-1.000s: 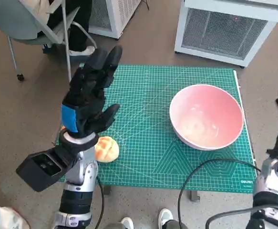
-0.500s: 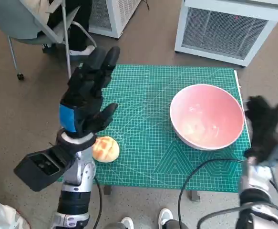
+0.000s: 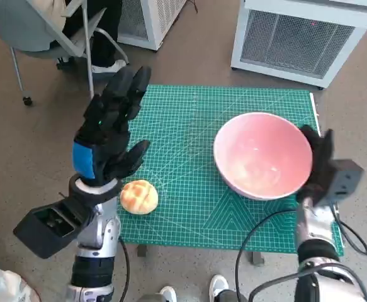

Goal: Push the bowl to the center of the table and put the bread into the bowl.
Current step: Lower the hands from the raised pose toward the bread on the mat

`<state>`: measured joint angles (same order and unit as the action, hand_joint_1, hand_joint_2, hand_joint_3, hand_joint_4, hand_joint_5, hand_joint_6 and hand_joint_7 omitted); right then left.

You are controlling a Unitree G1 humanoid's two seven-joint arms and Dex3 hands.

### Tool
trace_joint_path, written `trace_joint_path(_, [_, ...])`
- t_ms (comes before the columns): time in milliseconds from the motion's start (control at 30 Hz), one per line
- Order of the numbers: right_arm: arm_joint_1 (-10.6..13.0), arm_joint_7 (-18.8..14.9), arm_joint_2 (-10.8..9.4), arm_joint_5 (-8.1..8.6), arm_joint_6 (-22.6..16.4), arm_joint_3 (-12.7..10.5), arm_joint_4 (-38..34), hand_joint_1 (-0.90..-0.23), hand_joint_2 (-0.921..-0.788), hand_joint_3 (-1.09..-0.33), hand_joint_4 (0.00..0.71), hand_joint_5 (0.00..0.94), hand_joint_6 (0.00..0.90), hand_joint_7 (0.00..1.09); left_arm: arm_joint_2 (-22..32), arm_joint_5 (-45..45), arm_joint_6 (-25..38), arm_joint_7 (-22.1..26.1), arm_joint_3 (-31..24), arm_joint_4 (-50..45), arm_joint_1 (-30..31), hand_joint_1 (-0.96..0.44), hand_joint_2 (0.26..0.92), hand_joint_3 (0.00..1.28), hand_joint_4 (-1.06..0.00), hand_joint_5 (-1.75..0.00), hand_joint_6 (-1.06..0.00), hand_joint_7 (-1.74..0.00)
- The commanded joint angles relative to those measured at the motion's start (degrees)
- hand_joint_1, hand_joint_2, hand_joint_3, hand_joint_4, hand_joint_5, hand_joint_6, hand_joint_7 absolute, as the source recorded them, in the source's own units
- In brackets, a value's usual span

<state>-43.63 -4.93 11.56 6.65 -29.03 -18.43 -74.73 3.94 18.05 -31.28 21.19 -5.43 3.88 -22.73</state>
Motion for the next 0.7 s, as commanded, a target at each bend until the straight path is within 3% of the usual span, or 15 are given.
trace_joint_path(33, [-0.80,-0.49,-1.85,-0.32,2.41,0.13,-1.25,-0.521,-0.921,-0.909,0.205,0.007,0.165,0.20,0.71,-0.36,-0.11,-0.27,-0.47,-1.63,1.49,-0.47,0.921,0.30,-0.32,0.00,-0.40,-0.09])
trace_joint_path(467, [-5.97,0.55,-5.98,-0.78,5.03,0.96,-1.41,-0.490,-0.921,-0.928,0.205,0.004,0.167,0.19,1.48,-1.18,0.56,-2.34,-1.58,-4.48,4.22,-0.49,0.921,0.29,-0.31,0.00,-0.42,-0.08])
trace_joint_path(700, [-8.61,1.28,-7.05,-1.56,7.11,1.61,-1.87,-0.484,-0.921,-0.930,0.207,0.003,0.170,0.18,1.55,-1.84,0.89,-3.51,-1.76,-5.56,5.07,-0.49,0.921,0.29,-0.32,0.00,-0.43,-0.07])
